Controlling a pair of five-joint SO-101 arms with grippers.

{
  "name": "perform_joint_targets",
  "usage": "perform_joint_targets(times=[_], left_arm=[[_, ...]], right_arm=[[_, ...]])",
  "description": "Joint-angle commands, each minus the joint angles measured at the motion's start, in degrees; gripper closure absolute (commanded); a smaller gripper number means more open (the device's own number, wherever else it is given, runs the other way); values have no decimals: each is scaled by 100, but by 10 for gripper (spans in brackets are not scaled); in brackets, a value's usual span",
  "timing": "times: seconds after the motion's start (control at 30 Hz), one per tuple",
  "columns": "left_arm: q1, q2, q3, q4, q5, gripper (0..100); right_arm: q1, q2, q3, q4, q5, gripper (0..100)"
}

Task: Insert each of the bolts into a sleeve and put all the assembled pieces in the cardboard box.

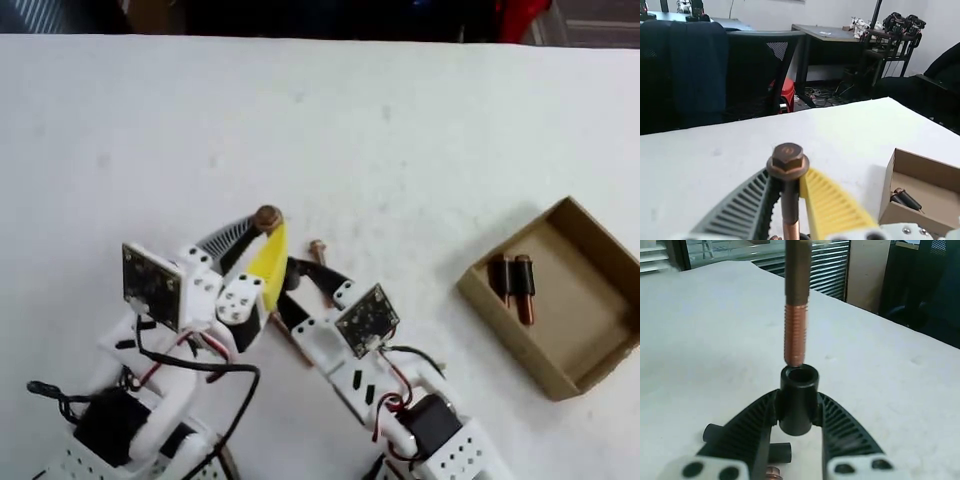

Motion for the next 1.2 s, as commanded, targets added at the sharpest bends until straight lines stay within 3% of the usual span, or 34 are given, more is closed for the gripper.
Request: perform_joint_targets(times=[0.0,0.27,0.5,0.87,1.17], left_arm=[[119,-110,0,-53,70,977],[136,-110,26,-9,246,977],[681,-110,281,-18,343,977],[629,-110,387,-299,114,977],[57,-110,158,-659,114,977]], right_arm=[[-13,-92,44,4,70,982],[-13,-92,44,4,70,982],[-13,-92,44,4,70,982],[-13,-92,44,4,70,982],[-13,-92,44,4,70,982]])
